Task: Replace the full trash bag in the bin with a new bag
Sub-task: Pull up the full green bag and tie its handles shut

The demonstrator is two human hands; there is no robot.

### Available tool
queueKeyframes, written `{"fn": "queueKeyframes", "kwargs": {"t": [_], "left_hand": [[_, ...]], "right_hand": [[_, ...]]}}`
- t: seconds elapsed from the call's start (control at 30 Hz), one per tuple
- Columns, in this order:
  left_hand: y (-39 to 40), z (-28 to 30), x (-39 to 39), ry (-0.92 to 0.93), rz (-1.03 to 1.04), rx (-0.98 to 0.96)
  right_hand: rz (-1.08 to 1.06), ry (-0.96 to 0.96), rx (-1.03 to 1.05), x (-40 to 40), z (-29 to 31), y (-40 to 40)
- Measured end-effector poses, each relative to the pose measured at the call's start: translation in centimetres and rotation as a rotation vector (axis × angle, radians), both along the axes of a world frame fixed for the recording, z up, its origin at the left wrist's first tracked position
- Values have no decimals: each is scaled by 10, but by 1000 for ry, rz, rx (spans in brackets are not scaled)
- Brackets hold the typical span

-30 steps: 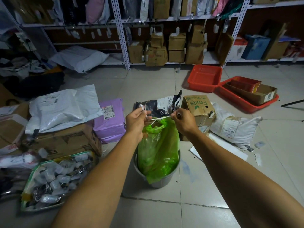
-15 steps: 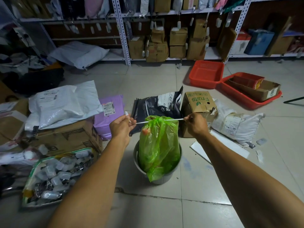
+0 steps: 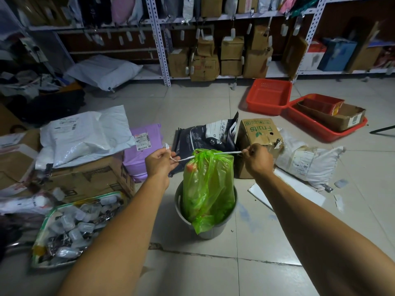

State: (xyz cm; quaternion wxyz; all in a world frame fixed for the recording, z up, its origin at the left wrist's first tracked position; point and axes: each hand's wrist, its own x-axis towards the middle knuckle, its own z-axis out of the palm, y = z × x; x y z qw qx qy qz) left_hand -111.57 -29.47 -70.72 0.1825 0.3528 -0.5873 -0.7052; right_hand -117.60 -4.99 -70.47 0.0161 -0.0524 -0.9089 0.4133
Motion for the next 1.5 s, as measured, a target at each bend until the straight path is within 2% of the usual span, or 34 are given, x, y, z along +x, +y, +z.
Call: {"fn": "queueKeyframes", "kwargs": {"t": [0.1, 0.2, 0.27, 0.37, 0.5, 0.6, 0.7, 0.8, 0.97, 1.1, 1.23, 1.4, 1.5], "left_hand": [[-1, 0, 3, -79, -118, -71], [-6, 2, 11, -190, -285, -226], [-11, 6, 18, -180, -304, -244], [-16, 16, 27, -152, -355, -256], [-12, 31, 33, -238, -494, -283], [-10, 41, 37, -316, -655, -345], [-18, 51, 39, -368, -814, -234], [-32, 53, 39, -406, -818, -141], [-25, 44, 35, -601, -840, -475], [-2, 45, 25, -700, -826, -535], [21, 46, 15, -850, -910, -608], [13, 45, 13, -754, -923, -641], [-7, 41, 16, -641, -875, -565]], "right_hand": [[75, -28, -97, 7, 5, -5], [112, -1, -79, 12, 4, -5], [91, 28, -39, 13, 4, -3], [108, 82, 47, 13, 6, -4], [209, 108, 196, 14, 7, -15], [128, 118, 343, 16, 6, -17], [93, 231, 528, 20, 8, -12], [109, 220, 464, 19, 7, -9], [302, 45, 265, 9, -5, -14], [352, -30, 254, 2, -7, -22], [374, -72, 280, -7, -14, -30], [332, -81, 279, -12, -18, -36], [343, -89, 274, -16, -18, -41]]}}
